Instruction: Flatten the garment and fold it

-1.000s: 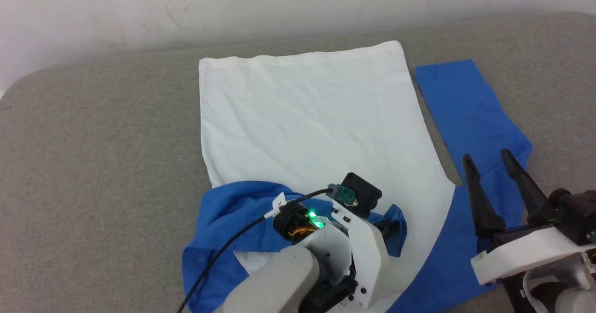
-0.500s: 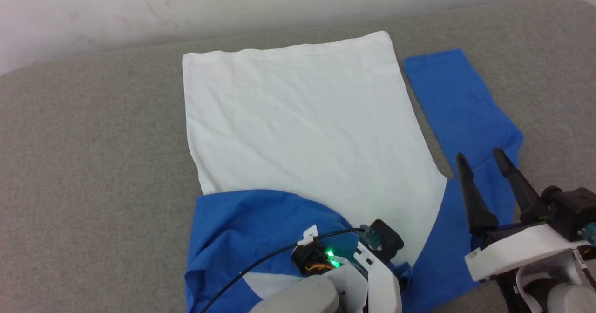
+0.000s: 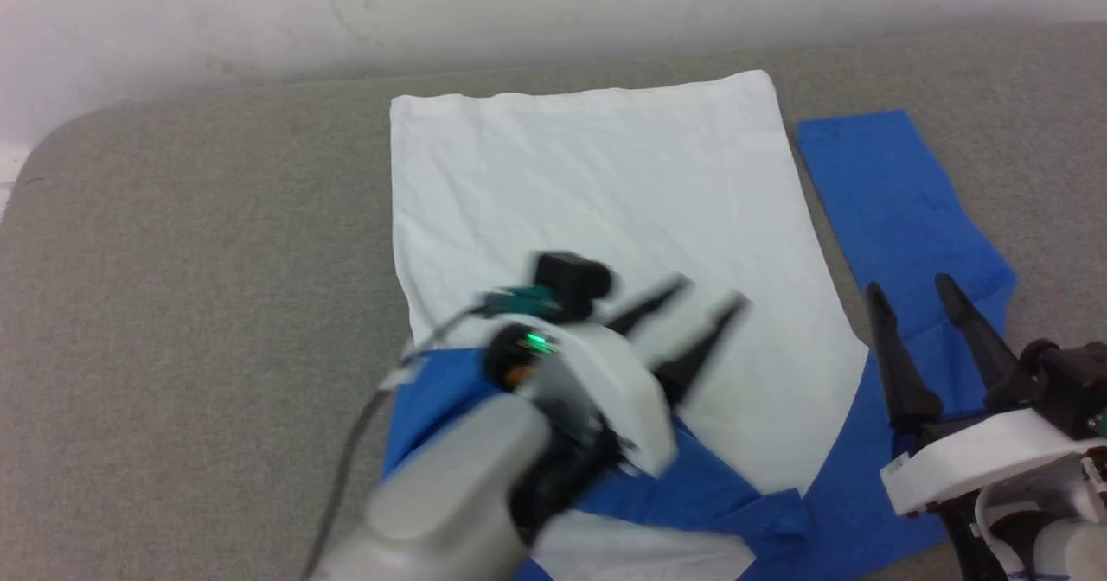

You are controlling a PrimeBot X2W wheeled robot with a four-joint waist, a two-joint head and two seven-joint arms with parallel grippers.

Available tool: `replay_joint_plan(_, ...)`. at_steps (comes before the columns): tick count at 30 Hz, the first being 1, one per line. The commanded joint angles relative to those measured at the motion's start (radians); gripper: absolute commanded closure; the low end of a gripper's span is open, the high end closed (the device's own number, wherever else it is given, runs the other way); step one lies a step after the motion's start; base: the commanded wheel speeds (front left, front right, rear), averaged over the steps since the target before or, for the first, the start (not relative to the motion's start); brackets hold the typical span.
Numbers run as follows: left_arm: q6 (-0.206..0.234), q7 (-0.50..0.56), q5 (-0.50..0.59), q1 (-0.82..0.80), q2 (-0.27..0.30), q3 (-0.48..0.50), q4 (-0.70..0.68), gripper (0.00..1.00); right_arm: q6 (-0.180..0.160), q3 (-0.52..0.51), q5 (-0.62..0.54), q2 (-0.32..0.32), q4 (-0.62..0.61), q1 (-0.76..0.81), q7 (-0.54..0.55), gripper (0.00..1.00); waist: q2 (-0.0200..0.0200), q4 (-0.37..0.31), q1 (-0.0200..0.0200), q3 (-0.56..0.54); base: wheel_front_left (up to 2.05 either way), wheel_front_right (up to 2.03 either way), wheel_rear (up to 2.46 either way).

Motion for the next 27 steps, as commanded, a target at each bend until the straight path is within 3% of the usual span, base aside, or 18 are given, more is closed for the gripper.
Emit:
replay_joint_plan(1, 0.035, -0.066, 0.020, -0.001, 0.050, 0.052, -0.008, 0.00, -0.001, -0.007, 0.003, -0.010, 0.003, -0.023, 0.005, 0.00, -0.0001, 0.014, 0.0000, -0.002, 0.00, 0.00, 0.00)
replay_joint_plan(7, 0.168, -0.273, 0.104, 0.053, 0.205, 0.199, -0.017, 0.00, -0.001, -0.063, 0.017, -0.047, 0.063, -0.107, 0.020, 0.00, -0.0001, 0.035, 0.0000, 0.032, 0.00, 0.00, 0.00)
replay_joint_plan(13, 0.250, -0.327, 0.180, 0.132, 0.314, 0.367, -0.081, 0.00, -0.001, -0.147, 0.031, -0.093, 0.217, -0.279, 0.090, 0.00, -0.0001, 0.061, 0.0000, 0.120, 0.00, 0.00, 0.00)
replay_joint_plan(18, 0.272, -0.328, 0.286, 0.221, 0.306, 0.543, -0.217, 0.00, -0.001, -0.213, 0.027, -0.129, 0.368, -0.458, 0.164, 0.00, -0.0001, 0.095, 0.0000, 0.211, 0.00, 0.00, 0.00)
replay_joint_plan(27, 0.216, -0.329, 0.406, 0.280, 0.208, 0.727, -0.331, 0.00, -0.001, -0.324, -0.048, -0.223, 0.630, -0.756, 0.294, 0.00, -0.0001, 0.165, 0.0000, 0.370, 0.00, 0.00, 0.00)
